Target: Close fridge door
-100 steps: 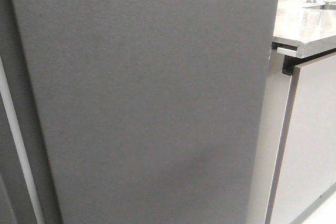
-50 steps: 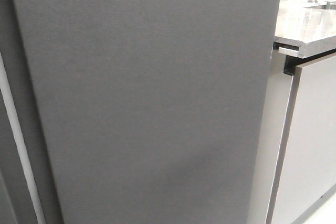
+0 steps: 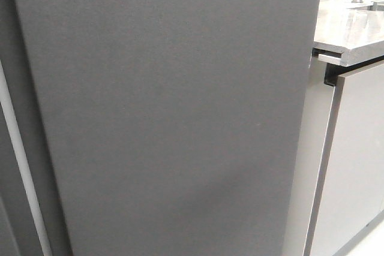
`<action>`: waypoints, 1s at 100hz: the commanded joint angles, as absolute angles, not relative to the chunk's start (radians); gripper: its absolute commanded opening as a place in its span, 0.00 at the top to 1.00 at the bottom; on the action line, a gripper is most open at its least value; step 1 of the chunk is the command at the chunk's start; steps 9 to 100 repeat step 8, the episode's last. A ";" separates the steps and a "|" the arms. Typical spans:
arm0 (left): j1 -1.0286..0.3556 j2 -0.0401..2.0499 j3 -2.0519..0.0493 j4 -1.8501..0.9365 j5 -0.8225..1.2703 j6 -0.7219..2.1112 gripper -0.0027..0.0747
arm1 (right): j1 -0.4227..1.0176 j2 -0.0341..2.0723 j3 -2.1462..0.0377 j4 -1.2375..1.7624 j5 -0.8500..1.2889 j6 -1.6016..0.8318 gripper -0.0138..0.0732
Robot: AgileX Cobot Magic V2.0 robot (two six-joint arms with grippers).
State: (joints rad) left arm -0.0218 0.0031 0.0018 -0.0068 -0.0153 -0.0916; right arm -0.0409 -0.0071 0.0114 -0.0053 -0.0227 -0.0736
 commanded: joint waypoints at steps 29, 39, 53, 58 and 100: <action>-0.023 0.022 0.030 -0.008 -0.092 -0.095 0.99 | -0.047 -0.021 0.024 -0.015 -0.097 -0.085 0.93; -0.023 0.022 0.030 -0.008 -0.092 -0.095 0.99 | -0.047 -0.021 0.024 -0.015 -0.097 -0.085 0.93; -0.023 0.022 0.030 -0.008 -0.092 -0.095 0.99 | -0.047 -0.021 0.024 -0.015 -0.097 -0.085 0.93; -0.023 0.022 0.030 -0.008 -0.092 -0.095 0.99 | -0.047 -0.021 0.024 -0.015 -0.097 -0.085 0.93; -0.023 0.022 0.030 -0.008 -0.092 -0.095 0.99 | -0.047 -0.021 0.024 -0.015 -0.097 -0.085 0.93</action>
